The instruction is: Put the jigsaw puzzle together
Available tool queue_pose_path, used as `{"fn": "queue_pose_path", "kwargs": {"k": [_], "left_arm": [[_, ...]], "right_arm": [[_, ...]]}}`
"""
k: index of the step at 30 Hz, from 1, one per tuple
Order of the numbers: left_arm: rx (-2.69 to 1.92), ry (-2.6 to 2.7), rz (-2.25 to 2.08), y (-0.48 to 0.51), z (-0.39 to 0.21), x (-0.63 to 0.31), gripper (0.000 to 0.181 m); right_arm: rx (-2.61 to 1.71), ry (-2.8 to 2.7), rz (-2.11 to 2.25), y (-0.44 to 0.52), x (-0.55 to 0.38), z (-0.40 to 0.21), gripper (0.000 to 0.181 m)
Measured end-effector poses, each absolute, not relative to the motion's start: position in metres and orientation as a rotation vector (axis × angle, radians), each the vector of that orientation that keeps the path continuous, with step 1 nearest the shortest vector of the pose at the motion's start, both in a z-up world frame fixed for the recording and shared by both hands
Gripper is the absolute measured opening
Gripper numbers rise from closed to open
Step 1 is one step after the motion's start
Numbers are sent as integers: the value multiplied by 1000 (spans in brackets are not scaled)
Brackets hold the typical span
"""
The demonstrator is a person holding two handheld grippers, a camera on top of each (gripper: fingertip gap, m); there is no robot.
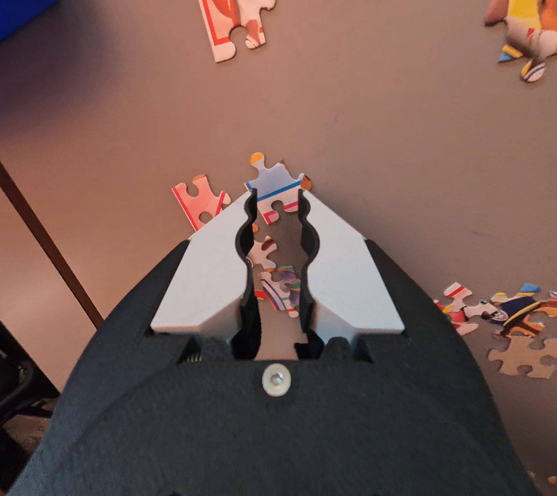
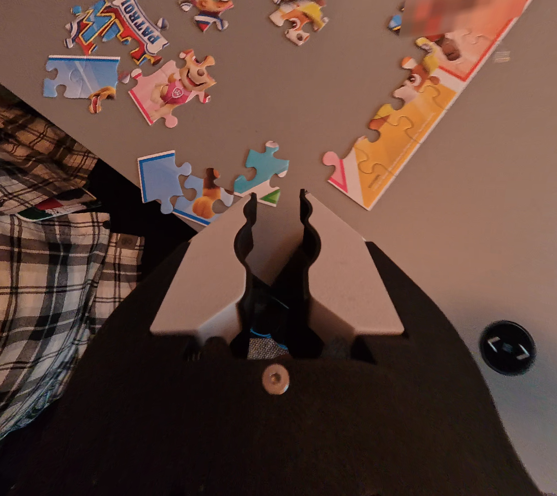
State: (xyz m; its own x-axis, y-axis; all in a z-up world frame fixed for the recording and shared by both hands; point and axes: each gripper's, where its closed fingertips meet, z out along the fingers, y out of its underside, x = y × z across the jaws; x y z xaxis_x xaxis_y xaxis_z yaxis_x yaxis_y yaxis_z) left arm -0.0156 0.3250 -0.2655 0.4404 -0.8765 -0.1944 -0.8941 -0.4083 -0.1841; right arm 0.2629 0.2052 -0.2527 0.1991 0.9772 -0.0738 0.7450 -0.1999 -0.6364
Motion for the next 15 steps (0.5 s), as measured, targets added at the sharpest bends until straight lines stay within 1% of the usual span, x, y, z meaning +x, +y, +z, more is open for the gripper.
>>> {"fn": "queue_pose_path", "kwargs": {"k": [4, 8, 12, 15], "left_arm": [[-2453, 1460, 123, 315, -259, -18, 30], [-2460, 1440, 105, 299, -260, -16, 30], [-2422, 1431, 65, 284, -252, -3, 29], [-2390, 1441, 65, 270, -245, 9, 29]], "right_arm": [[-2052, -1657, 632, 195, 253, -267, 28], [-2087, -1689, 578, 198, 249, -276, 18], [-2044, -1724, 524, 207, 239, -276, 15], [-1998, -1745, 454, 212, 236, -269, 21]]}}
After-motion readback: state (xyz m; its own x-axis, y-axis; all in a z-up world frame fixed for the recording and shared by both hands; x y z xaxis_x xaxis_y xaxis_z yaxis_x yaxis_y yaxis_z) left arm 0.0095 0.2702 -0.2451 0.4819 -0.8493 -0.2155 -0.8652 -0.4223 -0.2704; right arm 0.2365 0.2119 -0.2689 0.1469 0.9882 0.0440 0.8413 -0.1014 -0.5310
